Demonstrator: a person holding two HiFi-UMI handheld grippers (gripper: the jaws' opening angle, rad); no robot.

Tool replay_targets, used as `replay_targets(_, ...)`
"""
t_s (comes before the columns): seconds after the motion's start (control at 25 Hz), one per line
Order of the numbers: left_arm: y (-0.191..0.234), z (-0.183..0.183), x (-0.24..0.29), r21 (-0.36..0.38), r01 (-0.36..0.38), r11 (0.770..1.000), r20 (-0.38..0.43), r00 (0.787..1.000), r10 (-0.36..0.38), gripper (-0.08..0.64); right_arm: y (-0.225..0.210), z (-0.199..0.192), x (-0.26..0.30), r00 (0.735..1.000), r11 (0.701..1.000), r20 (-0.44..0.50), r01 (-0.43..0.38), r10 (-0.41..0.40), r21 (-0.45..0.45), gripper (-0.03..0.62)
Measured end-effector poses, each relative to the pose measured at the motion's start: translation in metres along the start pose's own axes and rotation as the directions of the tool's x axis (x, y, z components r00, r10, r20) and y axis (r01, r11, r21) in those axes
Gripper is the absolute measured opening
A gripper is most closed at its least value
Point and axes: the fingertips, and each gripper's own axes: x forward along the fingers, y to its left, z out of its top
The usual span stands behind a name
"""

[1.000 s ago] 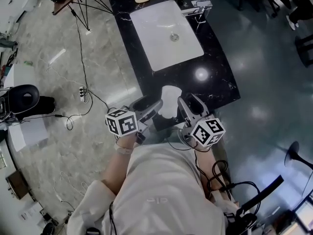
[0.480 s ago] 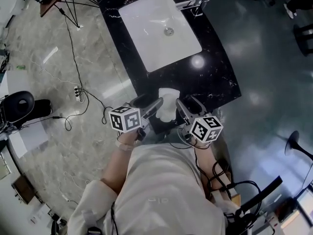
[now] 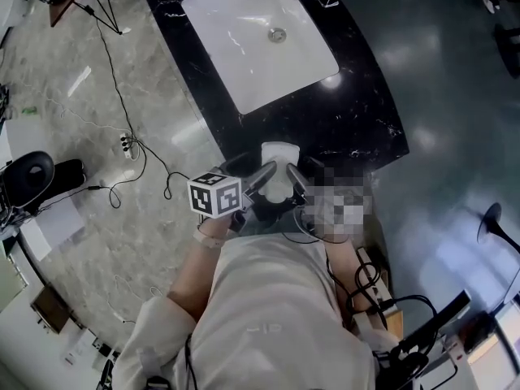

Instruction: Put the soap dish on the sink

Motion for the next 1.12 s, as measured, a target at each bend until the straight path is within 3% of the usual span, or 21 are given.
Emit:
replay_targets(0.48,0.001,-0.017,0.016,-0.02,0.016,1.0,-0.061,0.998,-0.018,0.288,0.001,-0.016,0.014,0.998,0.999,-0.052,-0.03,0.031,0.024,0.213)
replay_targets(0.84,-0.006,-0.02,0.021,-0.143,0.153,0.978,-0.023,0.987,-0.158,0.229,0.005,-0.018,0.015,0.995,0.993,-0.06,-0.077,0.083,0.091,0.192)
replay_targets(1.12,-0.006,-0.018,0.022,-0.106,0.153,0.983,-0.019,0.988,-0.156,0.213,0.007,-0.016,0.016,0.993,0.988,-0.046,-0.102,0.108,0.116,0.167)
